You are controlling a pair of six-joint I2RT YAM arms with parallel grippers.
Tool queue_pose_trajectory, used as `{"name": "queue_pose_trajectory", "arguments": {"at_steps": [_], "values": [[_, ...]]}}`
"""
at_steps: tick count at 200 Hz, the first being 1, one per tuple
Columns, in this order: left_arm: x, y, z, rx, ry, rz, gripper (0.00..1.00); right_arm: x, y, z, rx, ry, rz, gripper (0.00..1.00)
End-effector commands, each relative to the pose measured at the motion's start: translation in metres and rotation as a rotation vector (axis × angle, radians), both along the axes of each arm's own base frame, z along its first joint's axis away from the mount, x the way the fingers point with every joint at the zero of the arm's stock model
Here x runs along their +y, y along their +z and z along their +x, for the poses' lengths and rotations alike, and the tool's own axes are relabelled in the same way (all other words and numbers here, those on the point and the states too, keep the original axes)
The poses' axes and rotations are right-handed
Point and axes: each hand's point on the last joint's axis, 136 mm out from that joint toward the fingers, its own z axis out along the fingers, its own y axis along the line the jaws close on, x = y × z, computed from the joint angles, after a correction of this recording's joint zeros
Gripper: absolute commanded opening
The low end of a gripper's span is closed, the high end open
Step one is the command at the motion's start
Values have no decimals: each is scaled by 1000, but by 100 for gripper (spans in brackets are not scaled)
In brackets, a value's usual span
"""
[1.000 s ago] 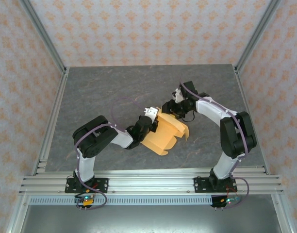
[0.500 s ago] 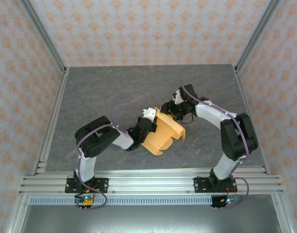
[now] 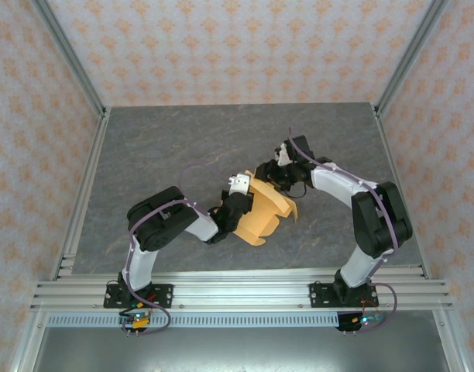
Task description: Fold the paper box
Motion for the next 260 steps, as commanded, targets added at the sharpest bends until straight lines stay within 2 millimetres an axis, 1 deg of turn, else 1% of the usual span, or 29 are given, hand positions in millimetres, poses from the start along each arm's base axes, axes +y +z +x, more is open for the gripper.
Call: {"name": "queue_pose_trajectory", "arguments": {"at_steps": [1, 21, 46, 62, 72, 94, 122, 139, 158, 170, 178, 195, 207, 220, 228, 232, 236, 238, 242, 260], "values": [[8, 10, 4, -36, 72, -35, 0, -14, -38, -30, 121, -18, -136, 49], [8, 12, 1, -35, 49, -27, 0, -18, -19, -21, 17, 17, -138, 55], [9, 10, -1, -28, 15, -23, 0, -31, 6, -9, -101, 80, -203, 60], [7, 10, -2, -27, -14, -42, 0, -37, 14, -2, -154, 131, -275, 63], [5, 10, -1, -28, -29, -58, 0, -37, 16, 1, -178, 166, -299, 64], [-3, 9, -1, -17, -72, -69, 2, -31, 10, 10, -167, 212, -307, 68], [-9, 7, 0, -6, -100, -58, 3, -4, 2, 13, -68, 293, -187, 69], [-9, 9, -1, -8, -104, -60, 3, 0, -5, 17, -53, 304, -192, 69], [-9, 9, 0, -10, -101, -59, 4, -1, -17, 22, -36, 307, -218, 69], [-8, 10, 0, -10, -97, -58, 7, -5, -27, 21, -5, 307, -246, 69], [-8, 10, 0, -11, -96, -58, 10, -8, -33, 20, 7, 304, -268, 68], [-6, 13, 0, -17, -90, -64, 19, -17, -42, 18, 23, 288, -321, 67], [-4, 16, 0, -24, -83, -77, 25, -22, -43, 17, 21, 280, -345, 66], [1, 21, -2, -35, -77, -87, 35, -25, -41, 16, 10, 275, -359, 66], [5, 27, -5, -46, -80, -103, 38, -25, -39, 17, 5, 269, -361, 66], [6, 30, -6, -48, -87, -108, 39, -25, -38, 17, 3, 268, -361, 65], [7, 28, -7, -43, -94, -104, 40, -24, -38, 17, 3, 269, -356, 65], [7, 37, -8, -56, -100, -118, 40, -24, -38, 17, 3, 270, -355, 65], [7, 42, -9, -62, -108, -119, 40, -23, -38, 16, 5, 271, -352, 65], [7, 48, -9, -75, -117, -108, 41, -20, -39, 14, 4, 280, -347, 65]]}}
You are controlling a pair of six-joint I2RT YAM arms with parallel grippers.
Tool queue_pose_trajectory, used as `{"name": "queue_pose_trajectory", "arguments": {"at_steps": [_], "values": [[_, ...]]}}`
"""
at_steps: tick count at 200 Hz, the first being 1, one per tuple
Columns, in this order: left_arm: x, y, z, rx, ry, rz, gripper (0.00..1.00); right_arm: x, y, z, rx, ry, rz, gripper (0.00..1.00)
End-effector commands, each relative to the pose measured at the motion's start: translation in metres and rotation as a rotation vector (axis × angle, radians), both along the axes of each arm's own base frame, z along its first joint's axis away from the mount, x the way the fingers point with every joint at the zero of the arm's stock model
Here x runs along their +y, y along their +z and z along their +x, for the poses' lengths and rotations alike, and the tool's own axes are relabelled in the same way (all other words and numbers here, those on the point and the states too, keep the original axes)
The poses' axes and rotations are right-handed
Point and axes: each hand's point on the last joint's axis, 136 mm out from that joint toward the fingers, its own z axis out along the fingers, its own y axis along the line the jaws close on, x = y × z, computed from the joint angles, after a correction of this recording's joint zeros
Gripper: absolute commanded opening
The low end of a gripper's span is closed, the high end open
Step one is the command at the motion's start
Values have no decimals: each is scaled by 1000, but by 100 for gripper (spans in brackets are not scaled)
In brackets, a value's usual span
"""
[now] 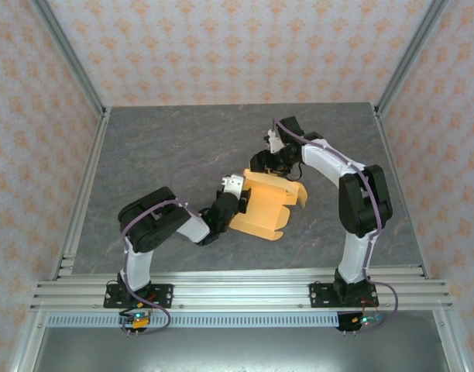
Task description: Fold the paper box
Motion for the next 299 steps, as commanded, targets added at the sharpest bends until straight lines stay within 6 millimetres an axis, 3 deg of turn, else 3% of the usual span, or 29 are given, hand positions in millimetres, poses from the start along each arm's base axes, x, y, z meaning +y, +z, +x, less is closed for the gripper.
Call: {"name": "queue_pose_trajectory", "arguments": {"at_steps": [1, 36, 39, 51, 89, 144, 195, 232, 268, 299], "values": [[0, 39, 3, -80, -12, -56, 41, -19, -38, -22, 87, -4, -152, 65], [-10, 43, 13, -102, -11, -73, 40, -17, -43, -25, 112, -13, -138, 65], [-12, 33, 14, -89, -11, -55, 39, -17, -43, -25, 113, -13, -136, 64], [-15, 26, 17, -86, 1, -45, 36, -16, -43, -25, 114, -16, -129, 64], [-14, 11, 21, -71, 43, -38, 18, -17, -44, -26, 124, -22, -136, 65], [-13, 12, 20, -74, 62, -25, 0, -6, -37, -24, 115, -48, -56, 65], [-13, 7, 14, -73, 30, 13, 0, 4, 3, -12, -11, 66, -8, 72], [-11, 8, 13, -67, 32, 20, 0, 10, -7, -4, 15, 122, 23, 74], [-12, 7, 15, -59, 30, 19, 0, 16, -18, -18, 61, 195, 63, 75], [-4, 4, 20, -41, 53, -10, 6, 5, -34, -19, 62, 176, -5, 74]]}}
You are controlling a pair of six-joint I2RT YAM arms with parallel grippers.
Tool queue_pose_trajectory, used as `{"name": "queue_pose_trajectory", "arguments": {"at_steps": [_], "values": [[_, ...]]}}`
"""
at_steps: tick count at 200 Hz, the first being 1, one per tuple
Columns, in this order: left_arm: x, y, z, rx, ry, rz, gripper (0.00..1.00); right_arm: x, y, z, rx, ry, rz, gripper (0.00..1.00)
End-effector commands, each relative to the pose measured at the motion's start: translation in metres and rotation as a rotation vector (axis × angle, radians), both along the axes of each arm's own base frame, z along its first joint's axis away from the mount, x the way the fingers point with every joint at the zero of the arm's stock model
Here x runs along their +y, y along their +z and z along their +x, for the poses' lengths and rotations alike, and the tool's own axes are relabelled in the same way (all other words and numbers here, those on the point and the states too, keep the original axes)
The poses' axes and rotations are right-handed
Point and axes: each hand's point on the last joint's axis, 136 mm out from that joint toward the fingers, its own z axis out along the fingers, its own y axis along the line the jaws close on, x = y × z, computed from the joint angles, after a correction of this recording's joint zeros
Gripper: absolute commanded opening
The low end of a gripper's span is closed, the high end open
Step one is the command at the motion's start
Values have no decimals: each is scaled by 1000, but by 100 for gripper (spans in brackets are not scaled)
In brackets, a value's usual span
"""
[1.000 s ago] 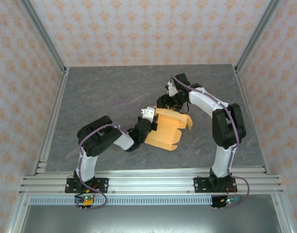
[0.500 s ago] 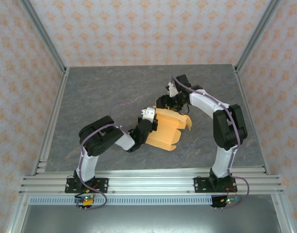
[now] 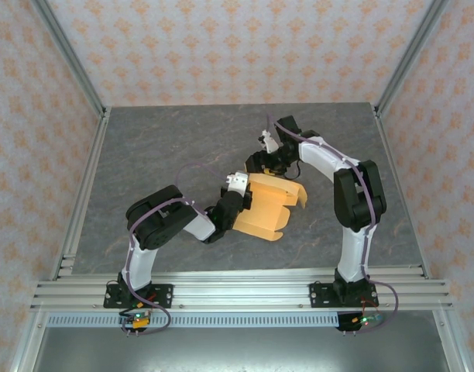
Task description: Fold the paper box
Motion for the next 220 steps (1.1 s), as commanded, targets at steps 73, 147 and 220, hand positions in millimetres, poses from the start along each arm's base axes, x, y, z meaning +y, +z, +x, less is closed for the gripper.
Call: {"name": "queue_pose_trajectory", "arguments": {"at_steps": [73, 147, 220], "values": [[12, -5, 4, 15, 54, -75, 7, -17, -30, -22, 17, -6, -97, 72], [22, 11, -1, 4, 70, -44, 0, -24, 40, -1, -355, -139, 21, 78], [79, 25, -5, 54, 204, -56, 0, -68, 112, -15, -797, -189, 47, 82]]}}
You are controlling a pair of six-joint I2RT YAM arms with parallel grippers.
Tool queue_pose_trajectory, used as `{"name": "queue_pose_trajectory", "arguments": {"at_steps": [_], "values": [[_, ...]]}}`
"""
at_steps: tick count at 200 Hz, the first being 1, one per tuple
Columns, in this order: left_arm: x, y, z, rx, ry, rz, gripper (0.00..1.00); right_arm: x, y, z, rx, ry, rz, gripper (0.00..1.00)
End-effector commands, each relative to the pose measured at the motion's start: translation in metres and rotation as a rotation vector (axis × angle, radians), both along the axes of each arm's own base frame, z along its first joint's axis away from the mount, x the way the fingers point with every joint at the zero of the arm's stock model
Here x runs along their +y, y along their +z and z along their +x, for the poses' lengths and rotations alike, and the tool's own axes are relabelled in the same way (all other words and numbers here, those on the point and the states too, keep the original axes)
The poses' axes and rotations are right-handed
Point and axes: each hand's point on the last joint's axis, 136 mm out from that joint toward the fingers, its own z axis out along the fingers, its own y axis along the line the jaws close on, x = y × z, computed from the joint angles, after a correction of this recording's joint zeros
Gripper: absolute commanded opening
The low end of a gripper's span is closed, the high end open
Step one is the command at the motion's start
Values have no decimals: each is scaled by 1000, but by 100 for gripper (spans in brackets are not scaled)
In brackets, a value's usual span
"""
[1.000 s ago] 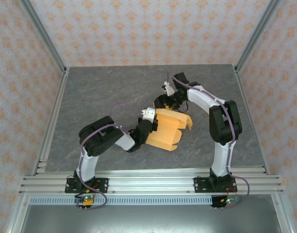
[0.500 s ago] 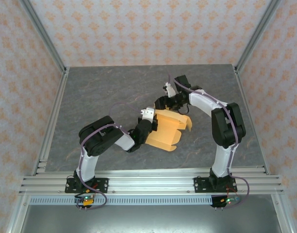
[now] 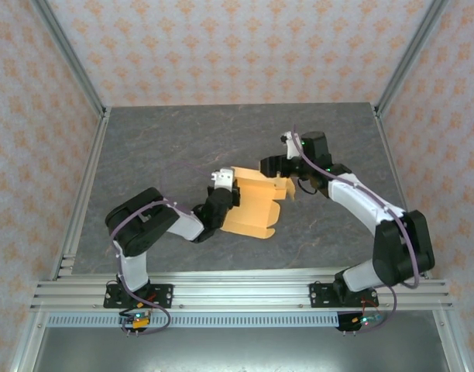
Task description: Fold the paper box
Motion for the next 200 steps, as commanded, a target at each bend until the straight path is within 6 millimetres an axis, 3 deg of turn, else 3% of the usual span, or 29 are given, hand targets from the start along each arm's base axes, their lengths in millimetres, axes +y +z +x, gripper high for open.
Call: {"name": "queue_pose_trajectory", "arguments": {"at_steps": [1, 18, 33, 50, 78, 113, 141, 200], "values": [[28, 6, -2, 18, 86, -7, 0, -19, 25, 4, -230, -40, -31, 82], [45, 7, -4, 20, 118, -30, 0, -41, 26, 1, -364, -113, -64, 83], [58, 7, -4, 29, 129, -59, 0, -61, 17, 2, -374, -186, -80, 83], [66, 5, -1, 52, 118, -83, 0, -66, 5, 2, -342, -165, -83, 82], [64, 1, 6, 95, 49, -121, 0, -39, -4, -14, -383, 68, -53, 77], [55, 1, 10, 119, -37, -149, 0, -34, -24, -6, -357, 154, -139, 70], [50, 0, 12, 134, -66, -159, 0, -21, -28, -4, -352, 218, -92, 67], [36, -8, 19, 179, -132, -184, 0, 15, -38, -40, -318, 415, -40, 67]]}}
